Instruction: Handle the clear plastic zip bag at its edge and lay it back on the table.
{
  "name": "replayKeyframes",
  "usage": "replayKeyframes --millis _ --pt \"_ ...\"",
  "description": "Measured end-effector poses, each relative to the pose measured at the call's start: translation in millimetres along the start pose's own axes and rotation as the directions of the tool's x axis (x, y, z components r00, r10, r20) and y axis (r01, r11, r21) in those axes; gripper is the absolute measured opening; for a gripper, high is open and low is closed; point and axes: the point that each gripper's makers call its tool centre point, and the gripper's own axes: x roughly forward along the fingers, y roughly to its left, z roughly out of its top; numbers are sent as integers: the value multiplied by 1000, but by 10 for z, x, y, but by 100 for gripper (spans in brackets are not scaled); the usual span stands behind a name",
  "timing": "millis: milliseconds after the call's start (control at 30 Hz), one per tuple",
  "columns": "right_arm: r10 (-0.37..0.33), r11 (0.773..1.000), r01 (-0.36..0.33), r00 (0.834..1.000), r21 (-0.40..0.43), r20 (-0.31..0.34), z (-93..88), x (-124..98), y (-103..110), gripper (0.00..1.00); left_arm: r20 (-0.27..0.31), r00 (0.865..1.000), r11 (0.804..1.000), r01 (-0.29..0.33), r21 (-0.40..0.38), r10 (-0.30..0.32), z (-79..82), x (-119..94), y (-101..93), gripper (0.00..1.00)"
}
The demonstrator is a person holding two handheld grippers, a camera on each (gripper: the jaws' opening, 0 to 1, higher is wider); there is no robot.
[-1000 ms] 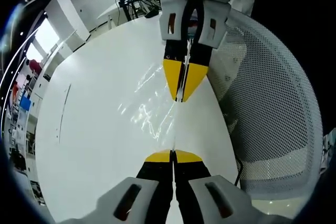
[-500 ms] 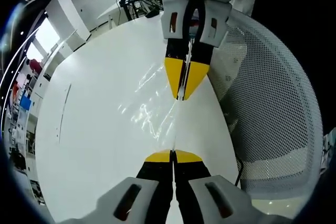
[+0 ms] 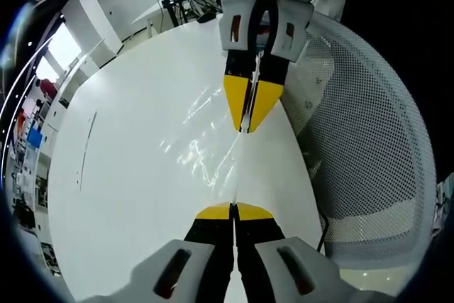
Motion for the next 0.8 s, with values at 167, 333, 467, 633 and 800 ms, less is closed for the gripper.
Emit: replayKeyframes --millis 167,333,467,633,800 --pt "-2 1000 2 1000 2 1 -1 -5 -3 0 0 1000 1000 -1 -1 1 -2 0 5 0" --pt "-3 1000 3 1000 5 1 -5 -9 -5 0 -1 1000 1000 -4 -2 4 -10 -2 8 0" --pt "-6 1000 6 1000 7 1 4 -19 -3 0 -2 1000 1000 -8 -1 8 -14 -9 11 0" --pt "-7 1000 7 1000 8 1 3 -24 -7 0 -2 1000 1000 -9 -2 9 -22 -13 14 0" --pt "-8 1000 8 1000 10 1 4 -17 0 0 -3 1000 1000 -10 -6 10 -34 -13 20 0"
